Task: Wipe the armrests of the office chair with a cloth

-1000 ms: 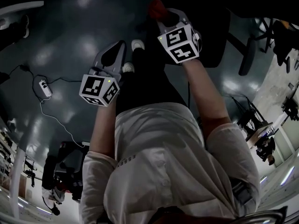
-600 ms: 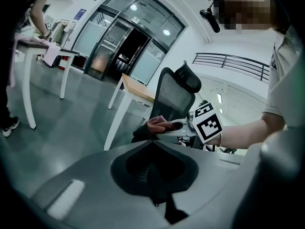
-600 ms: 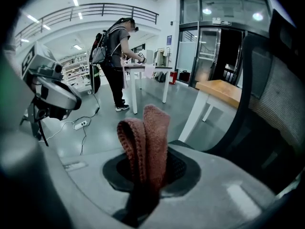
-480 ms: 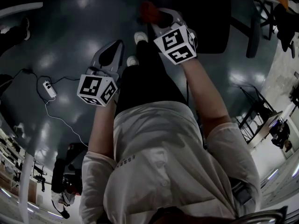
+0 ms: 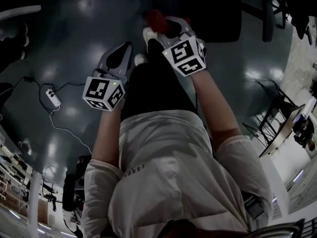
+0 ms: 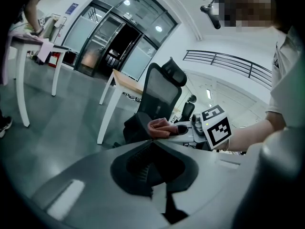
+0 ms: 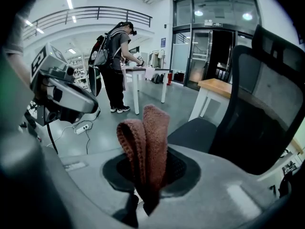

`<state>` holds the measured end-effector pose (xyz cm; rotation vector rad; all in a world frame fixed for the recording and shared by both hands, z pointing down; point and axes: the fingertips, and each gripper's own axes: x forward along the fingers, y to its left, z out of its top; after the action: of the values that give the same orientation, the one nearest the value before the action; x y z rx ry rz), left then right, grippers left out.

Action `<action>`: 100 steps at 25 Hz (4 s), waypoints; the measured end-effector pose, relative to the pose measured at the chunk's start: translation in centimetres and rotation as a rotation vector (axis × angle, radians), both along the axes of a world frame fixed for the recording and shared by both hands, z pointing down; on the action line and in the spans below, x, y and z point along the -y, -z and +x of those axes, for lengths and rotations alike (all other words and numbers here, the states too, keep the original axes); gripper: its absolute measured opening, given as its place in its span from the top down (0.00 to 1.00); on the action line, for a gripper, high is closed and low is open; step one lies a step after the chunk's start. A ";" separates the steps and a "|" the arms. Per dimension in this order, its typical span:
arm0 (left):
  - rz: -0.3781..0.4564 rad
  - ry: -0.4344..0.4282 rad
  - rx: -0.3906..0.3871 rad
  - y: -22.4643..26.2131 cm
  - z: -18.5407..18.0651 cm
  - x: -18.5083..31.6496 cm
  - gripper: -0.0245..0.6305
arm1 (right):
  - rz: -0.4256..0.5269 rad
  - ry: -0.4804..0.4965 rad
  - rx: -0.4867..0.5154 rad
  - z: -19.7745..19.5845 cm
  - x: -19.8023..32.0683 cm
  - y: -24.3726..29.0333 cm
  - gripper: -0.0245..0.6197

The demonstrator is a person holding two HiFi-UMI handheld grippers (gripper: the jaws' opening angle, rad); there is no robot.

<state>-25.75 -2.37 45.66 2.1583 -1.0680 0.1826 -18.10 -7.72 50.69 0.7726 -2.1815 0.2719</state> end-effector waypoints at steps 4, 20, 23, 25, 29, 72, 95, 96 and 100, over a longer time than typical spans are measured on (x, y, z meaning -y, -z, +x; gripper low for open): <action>0.002 -0.031 -0.010 -0.1 0.5 -1.5 0.94 | -0.038 -0.026 0.025 0.0 -3.3 0.0 0.88; 0.054 -0.014 0.023 1.8 1.0 1.1 0.94 | -0.034 -0.154 -0.017 10.1 2.1 3.1 0.88; 0.047 0.012 0.033 1.6 1.1 2.8 0.94 | 0.021 -0.103 -0.033 9.9 7.5 3.9 0.88; 0.048 0.038 0.034 1.6 1.2 4.3 0.94 | 0.050 -0.054 -0.039 8.7 11.1 4.3 0.88; 0.049 0.083 0.035 1.5 1.4 7.2 0.94 | 0.086 0.061 -0.037 5.1 16.8 4.3 0.88; 0.033 0.137 0.129 -1.7 7.3 11.5 0.94 | -0.323 0.015 0.303 8.0 19.2 -2.3 0.88; 0.069 -0.032 0.099 -0.4 8.4 4.0 0.94 | -0.341 0.053 0.233 8.4 2.1 -3.1 0.88; 0.072 -0.043 0.097 -0.2 8.2 3.3 0.94 | -0.334 0.035 0.228 8.5 1.2 -3.1 0.88; 0.071 -0.066 0.101 0.3 6.5 0.4 0.94 | -0.299 -0.073 0.213 8.9 -1.9 -3.1 0.88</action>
<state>-19.29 -2.78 45.38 2.2705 -1.0755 0.2903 -9.17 -5.86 53.81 0.6792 -2.2399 0.7290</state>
